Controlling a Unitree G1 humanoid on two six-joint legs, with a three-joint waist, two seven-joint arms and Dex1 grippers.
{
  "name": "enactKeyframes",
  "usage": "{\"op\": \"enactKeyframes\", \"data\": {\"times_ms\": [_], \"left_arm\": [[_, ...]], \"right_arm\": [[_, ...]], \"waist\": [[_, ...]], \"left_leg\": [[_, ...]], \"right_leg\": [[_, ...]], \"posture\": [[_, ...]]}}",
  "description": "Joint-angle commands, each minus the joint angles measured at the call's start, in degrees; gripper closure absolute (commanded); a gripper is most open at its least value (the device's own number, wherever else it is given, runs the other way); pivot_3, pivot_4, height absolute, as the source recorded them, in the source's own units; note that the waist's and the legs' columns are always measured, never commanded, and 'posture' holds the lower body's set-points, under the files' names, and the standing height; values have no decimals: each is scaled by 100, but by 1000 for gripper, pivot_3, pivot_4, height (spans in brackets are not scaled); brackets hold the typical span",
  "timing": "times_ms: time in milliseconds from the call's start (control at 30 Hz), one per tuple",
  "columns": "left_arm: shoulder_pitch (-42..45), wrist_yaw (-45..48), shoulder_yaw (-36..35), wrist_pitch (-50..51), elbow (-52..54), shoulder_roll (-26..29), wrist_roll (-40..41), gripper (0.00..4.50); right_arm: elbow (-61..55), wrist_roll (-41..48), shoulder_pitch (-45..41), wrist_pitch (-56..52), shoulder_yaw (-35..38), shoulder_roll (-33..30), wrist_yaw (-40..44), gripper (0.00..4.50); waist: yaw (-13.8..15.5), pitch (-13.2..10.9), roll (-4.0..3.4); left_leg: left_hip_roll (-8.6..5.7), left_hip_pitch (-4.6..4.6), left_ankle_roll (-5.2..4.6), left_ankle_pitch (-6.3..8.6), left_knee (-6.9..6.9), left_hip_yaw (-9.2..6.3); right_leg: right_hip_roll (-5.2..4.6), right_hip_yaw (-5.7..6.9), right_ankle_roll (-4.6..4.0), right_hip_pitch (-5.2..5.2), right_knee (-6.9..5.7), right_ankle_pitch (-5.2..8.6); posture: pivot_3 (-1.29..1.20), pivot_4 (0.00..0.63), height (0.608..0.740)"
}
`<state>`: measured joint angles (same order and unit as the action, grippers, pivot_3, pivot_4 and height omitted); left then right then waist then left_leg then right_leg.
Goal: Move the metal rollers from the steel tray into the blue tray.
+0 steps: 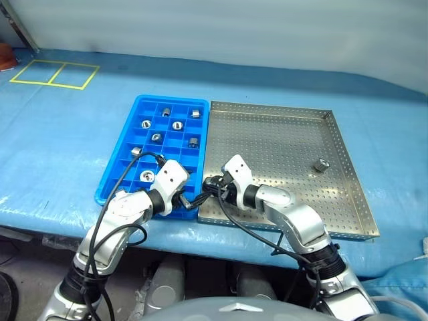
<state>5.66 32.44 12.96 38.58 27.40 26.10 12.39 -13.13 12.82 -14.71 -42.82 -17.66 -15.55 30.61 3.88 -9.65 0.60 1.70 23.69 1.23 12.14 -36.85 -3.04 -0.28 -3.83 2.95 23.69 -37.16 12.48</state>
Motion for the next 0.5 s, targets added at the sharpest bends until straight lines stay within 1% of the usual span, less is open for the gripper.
{"op": "enactKeyframes", "data": {"times_ms": [33, 333, 500], "left_arm": [[11, -56, -83, 25, 225, 40, 13, 270], [-26, -90, -102, 1, 213, 15, 10, 270], [-217, -148, -323, 44, 420, 21, 130, 270]], "right_arm": [[-73, -75, -13, 21, -33, -41, -45, 3454], [-599, -109, -155, -89, 141, -176, -206, 3461], [-888, -45, -455, -157, 293, -179, -295, 3461]], "waist": [[2, 0, 0], [14, -1, 0], [10, -2, -1]], "left_leg": [[0, 0, 0, 0, 1, 0], [-1, 7, 0, 0, 2, 0], [-1, 8, 0, 0, 7, 0]], "right_leg": [[0, 0, 0, 0, 0, 0], [-2, 0, -1, 5, 2, 1], [-1, 0, -2, 9, 2, 1]], "posture": [[279, 150, 740], [279, 150, 740], [292, 150, 740]]}}
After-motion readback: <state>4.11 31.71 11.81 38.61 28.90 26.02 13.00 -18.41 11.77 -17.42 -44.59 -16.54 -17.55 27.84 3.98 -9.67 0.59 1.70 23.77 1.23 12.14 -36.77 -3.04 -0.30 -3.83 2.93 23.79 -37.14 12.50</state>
